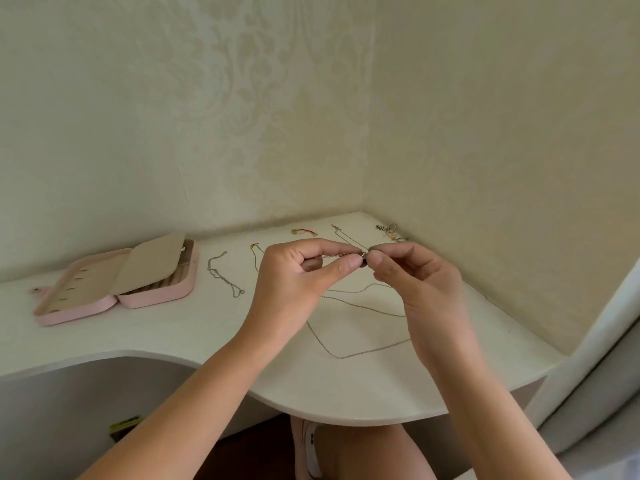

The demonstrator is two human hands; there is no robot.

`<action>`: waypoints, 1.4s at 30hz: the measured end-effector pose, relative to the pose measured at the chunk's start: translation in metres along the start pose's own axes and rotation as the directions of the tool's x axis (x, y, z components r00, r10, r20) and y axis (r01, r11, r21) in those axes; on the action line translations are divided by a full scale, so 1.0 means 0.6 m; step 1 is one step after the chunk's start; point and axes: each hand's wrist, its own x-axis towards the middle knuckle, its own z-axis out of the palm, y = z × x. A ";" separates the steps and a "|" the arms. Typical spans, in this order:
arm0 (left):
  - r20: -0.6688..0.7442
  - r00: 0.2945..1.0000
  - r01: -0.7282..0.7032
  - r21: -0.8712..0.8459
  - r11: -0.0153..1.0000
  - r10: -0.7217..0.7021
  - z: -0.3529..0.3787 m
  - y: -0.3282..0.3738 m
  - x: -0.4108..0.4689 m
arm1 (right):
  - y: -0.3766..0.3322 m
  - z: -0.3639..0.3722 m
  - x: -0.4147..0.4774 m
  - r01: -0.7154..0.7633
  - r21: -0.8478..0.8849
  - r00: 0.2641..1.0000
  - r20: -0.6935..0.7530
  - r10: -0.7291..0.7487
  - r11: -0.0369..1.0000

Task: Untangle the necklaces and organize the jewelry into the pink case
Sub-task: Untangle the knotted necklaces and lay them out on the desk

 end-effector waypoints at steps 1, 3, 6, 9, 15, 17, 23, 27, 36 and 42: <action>0.013 1.000 0.011 -0.006 1.000 -0.011 0.000 0.000 0.001 | -0.001 -0.001 0.000 0.012 -0.004 1.000 0.007 -0.011 1.000; 0.057 0.998 0.038 -0.006 0.999 -0.037 -0.001 -0.001 0.005 | -0.004 -0.003 0.002 0.036 -0.027 0.999 0.034 -0.035 0.999; 0.129 0.991 0.044 0.003 0.999 -0.044 -0.002 0.000 0.008 | -0.011 -0.005 0.006 0.067 -0.106 0.996 0.073 -0.059 0.992; 0.169 0.985 0.026 0.004 1.000 -0.026 -0.004 -0.001 0.011 | -0.024 -0.009 0.012 0.104 -0.217 0.990 0.119 -0.079 0.971; 0.186 0.982 0.014 0.036 0.999 -0.020 -0.014 -0.006 0.014 | -0.054 -0.020 0.028 0.149 -0.343 0.978 0.186 -0.089 0.927; 0.284 0.956 0.051 0.072 0.996 -0.070 -0.017 -0.014 0.014 | -0.050 -0.024 0.032 0.139 -0.382 0.981 0.178 -0.075 0.914; 0.445 0.860 0.201 0.153 0.968 -0.249 -0.029 -0.068 0.000 | -0.033 -0.075 0.044 0.032 -0.347 0.998 -0.034 -0.047 0.937; 0.505 0.793 0.172 0.350 0.921 -0.340 -0.049 -0.098 -0.008 | -0.015 -0.126 0.051 -0.067 -0.349 0.989 -0.146 0.017 0.935; 0.491 0.773 0.158 0.464 0.871 -0.402 -0.077 -0.127 -0.009 | 0.014 -0.135 0.043 -0.138 -0.500 0.983 0.034 0.178 0.855; 0.369 0.826 0.172 0.556 0.813 -0.427 -0.082 -0.134 0.004 | 0.026 -0.084 0.054 -0.037 -0.529 0.972 0.177 0.152 0.848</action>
